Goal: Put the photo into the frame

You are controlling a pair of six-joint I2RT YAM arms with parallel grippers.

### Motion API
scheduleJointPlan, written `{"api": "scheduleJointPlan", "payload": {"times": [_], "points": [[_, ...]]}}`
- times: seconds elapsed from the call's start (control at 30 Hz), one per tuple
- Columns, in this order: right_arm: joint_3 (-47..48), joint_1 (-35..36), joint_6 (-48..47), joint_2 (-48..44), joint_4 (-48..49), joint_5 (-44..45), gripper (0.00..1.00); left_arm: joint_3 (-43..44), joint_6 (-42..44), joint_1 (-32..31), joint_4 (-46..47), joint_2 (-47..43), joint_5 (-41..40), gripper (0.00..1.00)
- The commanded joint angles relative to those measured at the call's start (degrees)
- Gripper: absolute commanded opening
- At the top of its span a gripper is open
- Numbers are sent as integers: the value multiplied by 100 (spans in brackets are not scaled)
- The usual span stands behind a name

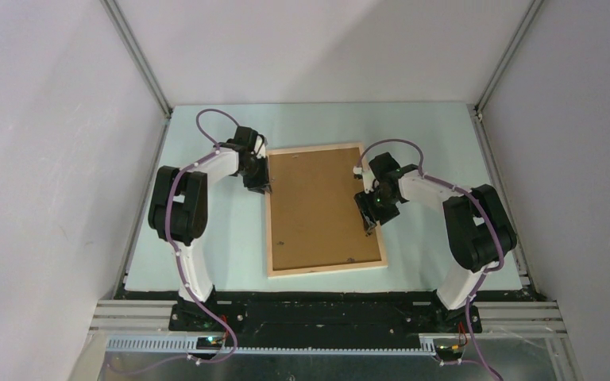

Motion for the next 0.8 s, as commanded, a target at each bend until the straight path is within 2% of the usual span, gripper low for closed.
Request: {"api": "scheduleJointPlan", "payload": {"times": [0.0,0.77], "points": [[-126,51,-225,-60,-59,-151,59,123,-7,20,9,-124,0,0],[-314,42,-807,-377,-261,-117,55,121,10,13,9,-126,-41,0]]}}
